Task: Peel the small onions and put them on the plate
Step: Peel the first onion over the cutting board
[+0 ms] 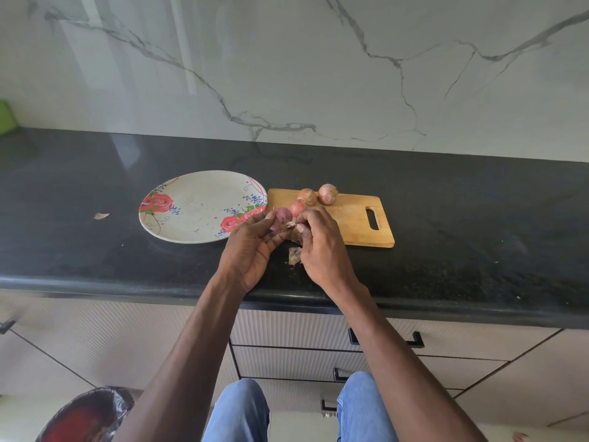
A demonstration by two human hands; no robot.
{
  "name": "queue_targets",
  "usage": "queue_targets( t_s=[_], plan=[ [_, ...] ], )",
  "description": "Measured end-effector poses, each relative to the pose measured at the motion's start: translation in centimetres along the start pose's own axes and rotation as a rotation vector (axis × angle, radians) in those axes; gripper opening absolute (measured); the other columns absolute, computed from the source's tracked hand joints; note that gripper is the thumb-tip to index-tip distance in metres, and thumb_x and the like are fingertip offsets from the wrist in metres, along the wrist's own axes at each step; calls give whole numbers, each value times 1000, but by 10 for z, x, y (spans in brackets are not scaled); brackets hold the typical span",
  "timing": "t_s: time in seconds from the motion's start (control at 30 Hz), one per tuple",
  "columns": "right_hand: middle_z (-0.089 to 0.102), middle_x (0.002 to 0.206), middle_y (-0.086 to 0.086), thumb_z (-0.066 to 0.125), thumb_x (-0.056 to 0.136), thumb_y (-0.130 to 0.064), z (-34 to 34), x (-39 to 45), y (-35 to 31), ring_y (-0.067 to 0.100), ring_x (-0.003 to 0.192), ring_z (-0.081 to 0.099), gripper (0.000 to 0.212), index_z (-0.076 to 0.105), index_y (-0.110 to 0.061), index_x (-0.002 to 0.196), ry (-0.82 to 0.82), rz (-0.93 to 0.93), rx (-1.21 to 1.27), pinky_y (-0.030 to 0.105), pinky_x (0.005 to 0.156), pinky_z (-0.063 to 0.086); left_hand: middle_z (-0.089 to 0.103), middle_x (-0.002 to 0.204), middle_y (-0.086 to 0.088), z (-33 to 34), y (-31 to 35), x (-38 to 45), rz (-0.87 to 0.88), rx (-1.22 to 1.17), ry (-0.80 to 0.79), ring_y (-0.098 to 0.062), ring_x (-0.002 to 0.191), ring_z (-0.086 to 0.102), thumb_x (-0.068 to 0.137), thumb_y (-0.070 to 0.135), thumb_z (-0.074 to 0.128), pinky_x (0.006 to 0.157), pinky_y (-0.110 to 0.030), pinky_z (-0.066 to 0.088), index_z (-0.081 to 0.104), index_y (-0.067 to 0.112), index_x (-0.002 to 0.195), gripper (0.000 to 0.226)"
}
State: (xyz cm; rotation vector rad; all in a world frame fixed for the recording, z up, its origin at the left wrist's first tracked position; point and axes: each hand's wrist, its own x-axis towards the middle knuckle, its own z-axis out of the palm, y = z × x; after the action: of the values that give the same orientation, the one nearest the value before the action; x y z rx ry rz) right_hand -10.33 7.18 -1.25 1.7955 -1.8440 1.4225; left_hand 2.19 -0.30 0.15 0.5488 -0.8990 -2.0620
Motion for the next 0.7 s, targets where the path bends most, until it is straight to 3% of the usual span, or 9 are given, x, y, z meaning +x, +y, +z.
queue_targets(
  t_s=[0.1, 0.23, 0.37, 0.43, 0.6, 0.7],
  plan=[
    [60, 96, 9, 56, 94, 7, -1, -1, 0, 22, 88, 58, 9, 56, -2, 97, 18, 58, 1, 43, 74, 54, 71, 100, -16, 1, 1, 0, 3, -38, 50, -24, 94, 70, 102, 3, 51, 88, -32, 59, 64, 0, 109, 15],
    [61, 101, 6, 61, 93, 4, -3, -1, 1, 17, 92, 59, 12, 59, -2, 103, 34, 106, 63, 35, 78, 55, 72, 99, -17, 2, 3, -1, -9, -73, 38, -25, 90, 73, 102, 4, 49, 85, -31, 61, 63, -1, 111, 16],
    [64, 94, 0, 69, 93, -32, -6, -1, -2, 10, 83, 61, 25, 64, -9, 101, 35, 148, 135, 22, 72, 53, 72, 104, -15, 1, 1, -2, 1, -12, 18, -21, 92, 72, 100, 4, 53, 84, -31, 61, 62, 0, 118, 20],
    [66, 85, 0, 70, 92, -38, -7, 1, -1, 9, 76, 61, 28, 66, -10, 92, 22, 196, 156, 22, 65, 53, 70, 110, -17, 0, 0, -1, 16, 10, 6, -21, 96, 70, 97, 3, 57, 89, -33, 60, 57, -2, 129, 32],
    [68, 87, 2, 70, 92, -11, -3, 2, 1, 16, 80, 64, 5, 68, -8, 90, -72, 212, 125, 38, 71, 56, 70, 108, -15, 3, 0, -6, 29, -18, -22, -22, 95, 72, 90, 0, 62, 88, -31, 60, 56, 1, 125, 36],
    [66, 87, 1, 65, 93, -2, -5, 2, -1, 13, 78, 62, 6, 64, -7, 90, -94, 193, 102, 28, 70, 55, 73, 106, -12, 5, 0, -8, 38, -3, -57, -20, 96, 72, 88, 1, 64, 81, -27, 60, 57, 4, 122, 35]
  ],
)
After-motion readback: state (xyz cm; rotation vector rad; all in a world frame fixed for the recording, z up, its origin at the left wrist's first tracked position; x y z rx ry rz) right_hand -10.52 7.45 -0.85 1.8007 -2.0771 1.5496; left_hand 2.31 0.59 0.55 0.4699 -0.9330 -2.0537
